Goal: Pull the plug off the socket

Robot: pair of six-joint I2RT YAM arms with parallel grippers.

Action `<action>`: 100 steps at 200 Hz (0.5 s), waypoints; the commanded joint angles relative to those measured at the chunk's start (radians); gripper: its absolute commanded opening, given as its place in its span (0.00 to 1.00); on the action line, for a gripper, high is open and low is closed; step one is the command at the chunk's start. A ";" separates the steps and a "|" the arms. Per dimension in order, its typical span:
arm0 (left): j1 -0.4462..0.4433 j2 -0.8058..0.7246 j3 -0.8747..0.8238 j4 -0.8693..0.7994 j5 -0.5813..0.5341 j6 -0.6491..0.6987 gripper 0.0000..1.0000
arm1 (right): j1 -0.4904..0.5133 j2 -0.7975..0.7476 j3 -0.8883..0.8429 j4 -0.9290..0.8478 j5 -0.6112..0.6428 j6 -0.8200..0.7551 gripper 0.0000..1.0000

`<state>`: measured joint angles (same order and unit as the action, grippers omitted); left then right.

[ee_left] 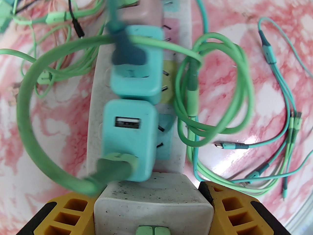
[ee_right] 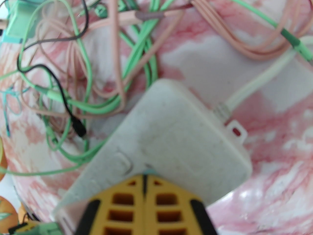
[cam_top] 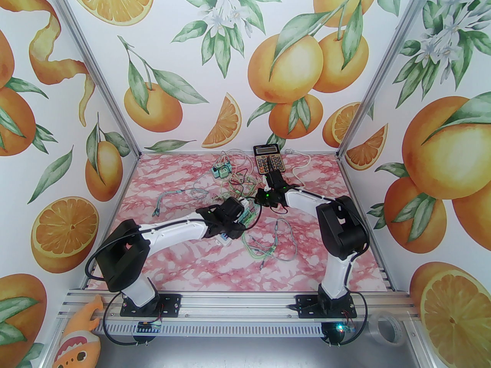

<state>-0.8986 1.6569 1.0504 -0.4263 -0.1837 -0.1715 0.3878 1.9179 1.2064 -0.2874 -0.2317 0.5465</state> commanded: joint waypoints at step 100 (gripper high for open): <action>0.052 -0.204 -0.020 -0.029 -0.048 -0.062 0.35 | 0.000 0.014 -0.034 -0.133 0.116 -0.047 0.00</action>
<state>-0.8825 1.5230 1.0267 -0.4267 -0.2405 -0.2031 0.3923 1.9156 1.2060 -0.2886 -0.2169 0.5243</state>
